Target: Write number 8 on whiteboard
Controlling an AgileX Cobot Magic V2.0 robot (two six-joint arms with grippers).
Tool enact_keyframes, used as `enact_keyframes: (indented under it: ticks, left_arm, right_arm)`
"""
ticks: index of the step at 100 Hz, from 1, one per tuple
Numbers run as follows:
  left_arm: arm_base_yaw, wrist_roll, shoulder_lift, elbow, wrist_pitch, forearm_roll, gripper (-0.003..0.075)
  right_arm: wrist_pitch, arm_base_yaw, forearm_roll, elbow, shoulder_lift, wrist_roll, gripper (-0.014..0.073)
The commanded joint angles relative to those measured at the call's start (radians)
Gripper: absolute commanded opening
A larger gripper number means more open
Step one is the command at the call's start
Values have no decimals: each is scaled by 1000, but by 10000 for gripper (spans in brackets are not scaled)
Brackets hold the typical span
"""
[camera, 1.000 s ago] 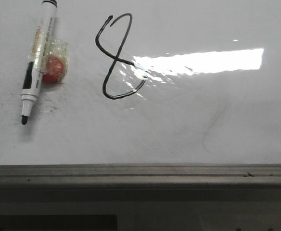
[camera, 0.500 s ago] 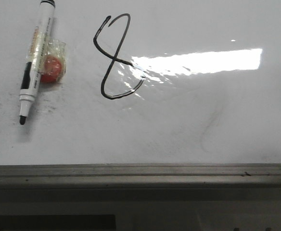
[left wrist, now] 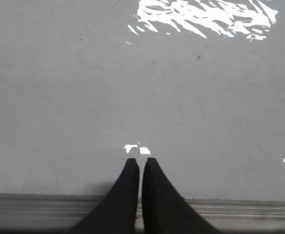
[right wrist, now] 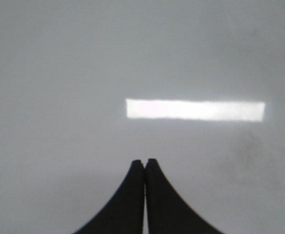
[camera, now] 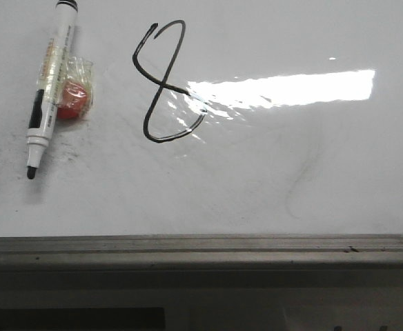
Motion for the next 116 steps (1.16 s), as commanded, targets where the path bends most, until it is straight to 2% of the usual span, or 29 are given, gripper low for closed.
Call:
enact_keyframes:
  ticks: [1, 25, 40, 116]
  left_arm:
    - [5, -10, -30, 32, -34, -1, -20]
    - [5, -10, -30, 32, -34, -1, -20]
    - [5, -10, -30, 32, -36, -1, -20]
    - [5, -10, -30, 32, -36, -1, -20]
  right_arm:
    - [45, -31, 3, 11, 1, 2, -63]
    - [340, -49, 6, 11, -159, 2, -63]
    - [480, -49, 6, 11, -154, -3, -63]
    - [476, -49, 6, 11, -154, -24, -63]
